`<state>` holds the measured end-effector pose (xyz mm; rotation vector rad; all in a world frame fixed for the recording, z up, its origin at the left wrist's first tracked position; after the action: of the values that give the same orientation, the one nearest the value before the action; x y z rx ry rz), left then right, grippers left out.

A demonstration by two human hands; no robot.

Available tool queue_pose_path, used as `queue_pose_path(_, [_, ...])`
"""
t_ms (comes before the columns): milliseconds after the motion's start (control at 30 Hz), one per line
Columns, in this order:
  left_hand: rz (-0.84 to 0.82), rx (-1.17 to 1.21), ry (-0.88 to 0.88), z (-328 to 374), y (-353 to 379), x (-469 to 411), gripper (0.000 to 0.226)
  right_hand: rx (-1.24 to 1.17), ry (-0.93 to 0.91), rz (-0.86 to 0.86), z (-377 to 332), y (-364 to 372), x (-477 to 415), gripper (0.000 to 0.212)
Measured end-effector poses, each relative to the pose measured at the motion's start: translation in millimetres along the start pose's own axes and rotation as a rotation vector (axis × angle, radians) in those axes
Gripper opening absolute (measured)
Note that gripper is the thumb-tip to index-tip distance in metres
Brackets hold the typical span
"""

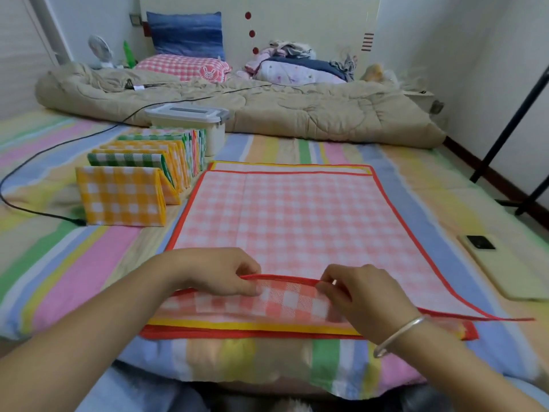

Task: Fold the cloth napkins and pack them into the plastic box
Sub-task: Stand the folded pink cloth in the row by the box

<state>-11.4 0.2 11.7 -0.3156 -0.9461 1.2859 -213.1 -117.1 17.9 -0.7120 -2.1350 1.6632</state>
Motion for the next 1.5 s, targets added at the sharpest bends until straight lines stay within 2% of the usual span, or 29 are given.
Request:
queue_pose_path(100, [-0.036, -0.003, -0.011, 15.0, -17.8, 4.2, 0.016, -0.014, -0.028, -0.091, 1.7, -22.5, -15.6, 0.016])
queue_pose_path(167, [0.073, -0.178, -0.012, 24.4, -32.4, 1.3, 0.021, 0.015, -0.047, -0.096, 3.0, -33.7, -29.5, 0.014])
queue_pose_path(300, [0.466, -0.838, -0.166, 34.1, -46.9, -10.7, 0.044, 0.146, -0.030, 0.018, 10.1, -34.1, -67.3, 0.022])
queue_pose_path(367, [0.729, -0.905, -0.068, 32.7, -43.8, -17.1, 0.044, 0.170, -0.003, 0.071, 16.2, -25.1, -90.1, 0.026])
queue_pose_path(433, [0.947, -0.803, 0.106, 24.2, -38.3, -19.3, 0.034, 0.142, 0.016, 0.080, 21.3, -13.8, -112.9, 0.027])
queue_pose_path(467, [1.004, -0.737, 0.157, 17.9, -33.5, -20.2, 0.029, 0.123, 0.021, 0.081, 23.6, -7.5, -123.6, 0.027])
queue_pose_path(533, [0.964, -0.615, 0.143, 2.0, -20.5, -23.4, 0.036, 0.094, 0.021, 0.080, 27.0, 5.1, -143.4, 0.026])
queue_pose_path(600, [0.841, -0.522, 0.087, -13.0, -7.4, -28.9, 0.050, 0.088, 0.015, 0.070, 29.3, 18.6, -161.1, 0.026])
queue_pose_path(700, [0.628, -0.466, -0.089, -36.1, 3.4, -37.2, 0.076, 0.089, 0.032, 0.058, 33.0, 38.3, -183.3, 0.026])
queue_pose_path(833, [0.568, -0.436, -0.154, -56.1, 14.8, -48.7, 0.093, 0.050, 0.053, 0.089, 38.8, 59.1, -196.1, 0.024])
queue_pose_path(1000, [0.639, -0.466, -0.134, -73.8, 21.5, -62.4, 0.077, -0.038, 0.053, 0.189, 48.9, 71.6, -197.7, 0.018])
queue_pose_path(1100, [0.586, -0.501, -0.163, -82.4, 21.5, -69.2, 0.067, -0.093, 0.042, 0.260, 52.3, 75.5, -199.6, 0.015])
queue_pose_path(1333, [0.554, -0.455, -0.170, -77.6, 19.6, -70.7, 0.082, -0.114, 0.028, 0.302, 54.7, 81.4, -199.1, 0.013])
queue_pose_path(1433, [0.595, -0.437, -0.142, -77.6, 18.7, -70.1, 0.089, -0.121, 0.017, 0.315, 54.5, 82.7, -198.0, 0.012])
queue_pose_path(1500, [0.595, -0.431, -0.155, -74.5, 14.1, -65.7, 0.084, -0.117, 0.020, 0.307, 54.7, 83.1, -198.8, 0.012])
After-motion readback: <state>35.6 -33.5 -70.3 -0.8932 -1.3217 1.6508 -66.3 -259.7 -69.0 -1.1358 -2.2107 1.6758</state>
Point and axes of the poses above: each hand's wrist, its own x-axis away from the middle knuckle, its own y-axis out of the palm, z = x × y, the point moved 3 cm from there along -x, towards the middle knuckle, and after that the axes turned 4 degrees about y, right-handed, at the moved point
